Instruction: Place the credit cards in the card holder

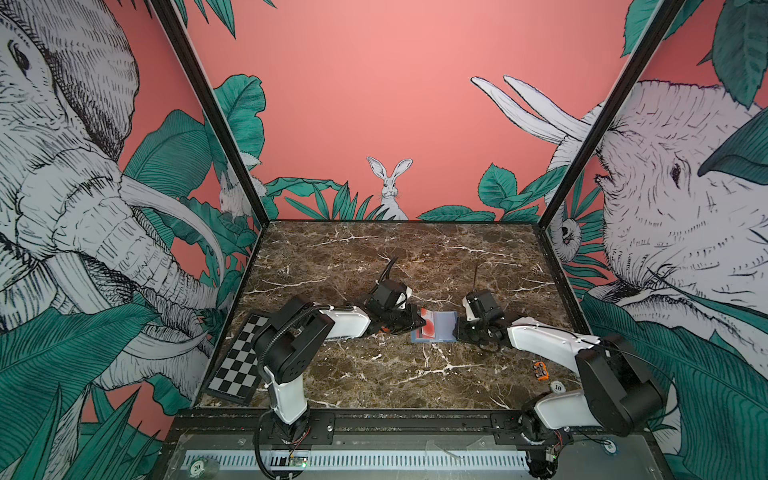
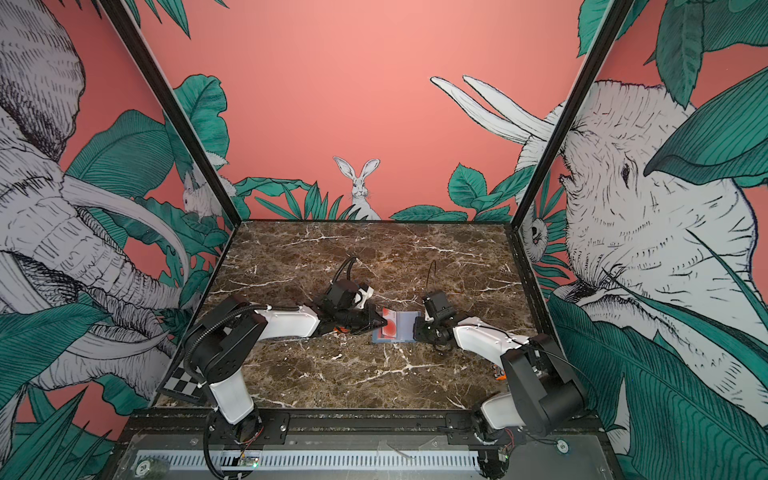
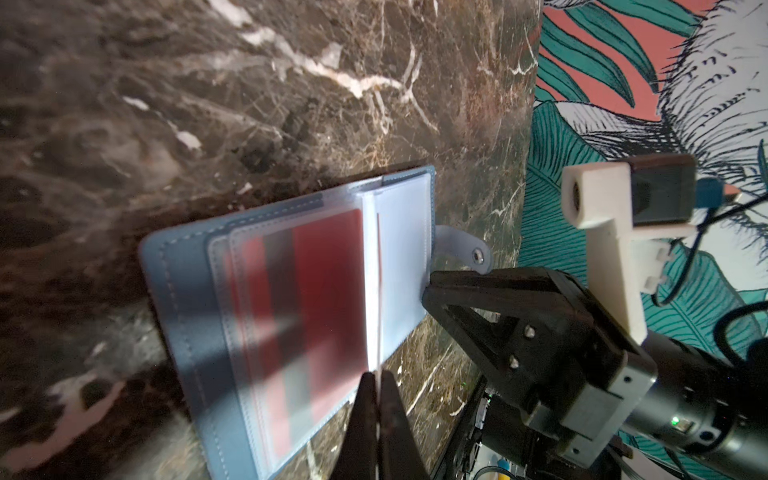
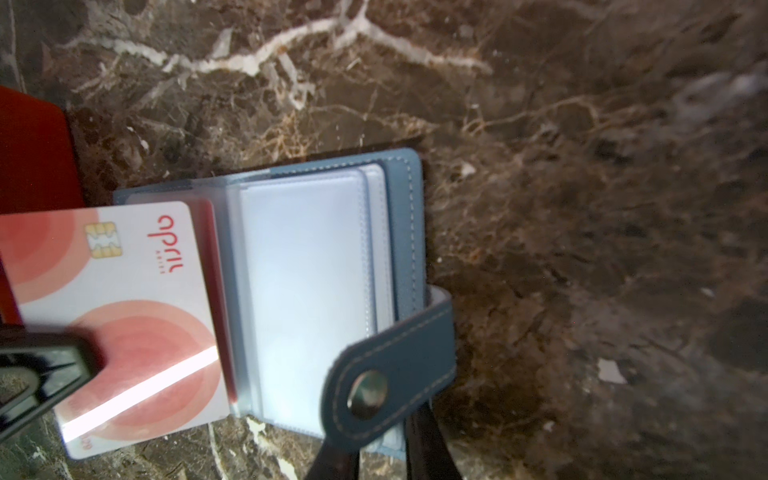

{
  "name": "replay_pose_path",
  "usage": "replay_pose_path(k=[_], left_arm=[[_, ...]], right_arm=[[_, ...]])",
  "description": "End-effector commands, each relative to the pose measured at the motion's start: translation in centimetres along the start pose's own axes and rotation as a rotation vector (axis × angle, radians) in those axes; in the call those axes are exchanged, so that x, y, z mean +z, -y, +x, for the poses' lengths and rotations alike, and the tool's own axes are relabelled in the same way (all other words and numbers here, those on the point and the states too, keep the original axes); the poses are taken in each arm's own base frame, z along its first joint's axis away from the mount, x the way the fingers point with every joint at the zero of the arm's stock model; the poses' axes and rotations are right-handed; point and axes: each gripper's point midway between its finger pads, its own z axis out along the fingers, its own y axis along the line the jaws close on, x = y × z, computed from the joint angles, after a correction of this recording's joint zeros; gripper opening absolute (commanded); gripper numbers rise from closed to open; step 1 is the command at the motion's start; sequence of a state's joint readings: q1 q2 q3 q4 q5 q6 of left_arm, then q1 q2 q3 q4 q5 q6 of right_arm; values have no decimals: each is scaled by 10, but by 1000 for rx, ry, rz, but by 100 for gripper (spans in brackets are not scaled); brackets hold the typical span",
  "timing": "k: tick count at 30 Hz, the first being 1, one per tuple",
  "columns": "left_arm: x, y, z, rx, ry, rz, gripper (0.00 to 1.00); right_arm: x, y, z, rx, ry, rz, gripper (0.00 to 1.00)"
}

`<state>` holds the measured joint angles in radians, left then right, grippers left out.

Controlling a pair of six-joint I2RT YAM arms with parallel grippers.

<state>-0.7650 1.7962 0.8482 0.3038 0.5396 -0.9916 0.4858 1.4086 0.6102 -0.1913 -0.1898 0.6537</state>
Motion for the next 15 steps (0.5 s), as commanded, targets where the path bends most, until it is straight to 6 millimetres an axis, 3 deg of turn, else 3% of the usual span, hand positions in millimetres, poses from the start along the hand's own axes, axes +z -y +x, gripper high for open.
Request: replay_pose_path(k=[1,15], left_arm=[[2,12,-3,10,1,40,0],[12,6,-1,-19,-10,46,0]], right_arm=[[2,3,0,-9,1,33,20],[3,6,2,-16,-3,55,19]])
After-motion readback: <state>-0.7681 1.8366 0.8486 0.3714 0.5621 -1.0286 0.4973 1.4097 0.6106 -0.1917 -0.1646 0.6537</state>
